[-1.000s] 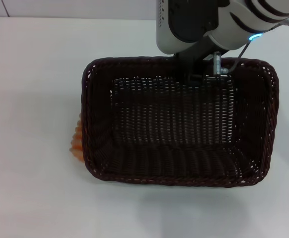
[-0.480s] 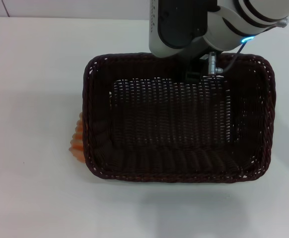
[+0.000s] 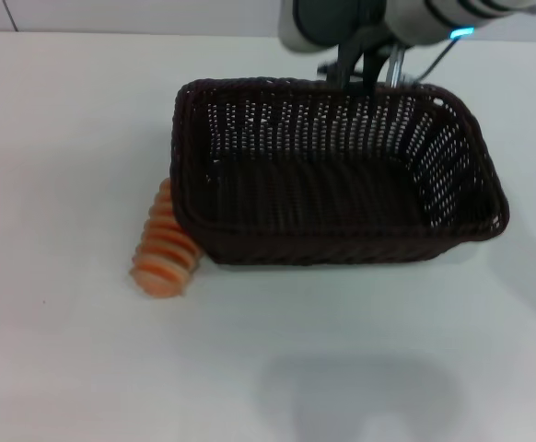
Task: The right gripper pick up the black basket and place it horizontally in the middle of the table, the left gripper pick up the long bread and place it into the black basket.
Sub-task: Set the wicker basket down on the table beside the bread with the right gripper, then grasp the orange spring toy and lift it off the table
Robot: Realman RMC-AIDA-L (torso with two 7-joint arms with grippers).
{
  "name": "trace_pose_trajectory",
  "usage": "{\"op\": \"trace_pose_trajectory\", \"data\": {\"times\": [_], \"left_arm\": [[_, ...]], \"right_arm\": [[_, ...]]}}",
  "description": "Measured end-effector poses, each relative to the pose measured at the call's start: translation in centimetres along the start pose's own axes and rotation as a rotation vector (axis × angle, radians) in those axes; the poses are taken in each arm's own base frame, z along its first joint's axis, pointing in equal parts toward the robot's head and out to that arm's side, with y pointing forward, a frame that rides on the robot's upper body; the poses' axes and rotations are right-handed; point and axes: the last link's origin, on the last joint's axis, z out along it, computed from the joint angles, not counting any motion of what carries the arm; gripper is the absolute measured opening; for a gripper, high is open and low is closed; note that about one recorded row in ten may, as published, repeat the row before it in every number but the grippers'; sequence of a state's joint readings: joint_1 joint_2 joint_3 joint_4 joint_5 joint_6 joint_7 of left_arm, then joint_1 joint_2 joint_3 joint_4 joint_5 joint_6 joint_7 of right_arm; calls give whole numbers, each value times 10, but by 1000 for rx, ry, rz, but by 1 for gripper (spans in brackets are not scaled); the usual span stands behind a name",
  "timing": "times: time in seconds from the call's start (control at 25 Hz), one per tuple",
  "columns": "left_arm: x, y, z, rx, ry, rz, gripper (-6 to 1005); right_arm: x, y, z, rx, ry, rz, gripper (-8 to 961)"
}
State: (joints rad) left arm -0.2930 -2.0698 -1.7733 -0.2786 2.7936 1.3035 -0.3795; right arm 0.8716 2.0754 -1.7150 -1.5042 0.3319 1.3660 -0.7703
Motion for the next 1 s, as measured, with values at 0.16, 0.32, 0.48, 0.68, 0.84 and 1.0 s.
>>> {"op": "trace_pose_trajectory", "data": {"times": [0.16,0.32,0.48,0.68,0.84,1.0], "left_arm": [[2,-2,-2,1,5,-8,799],[4,-5,-3,2,16,-6,799],[6,-6,-4,2,23,-8,799],[0,-8,-8,1,-14,-36,799],[-5,-4,-10,-21,-54,-65,799],[-12,5,-10,-65,-93,-86,799]], "right_arm": [[3,-14,-4,118,-19,47,318],[5,-21,-12,195,-54,91,318],[13,-32,-27,330,-93,187,317],[39,-42,-54,554,-237,370,317],[75,-35,-79,742,-465,540,317],[98,-19,-83,836,-604,605,317]]}}
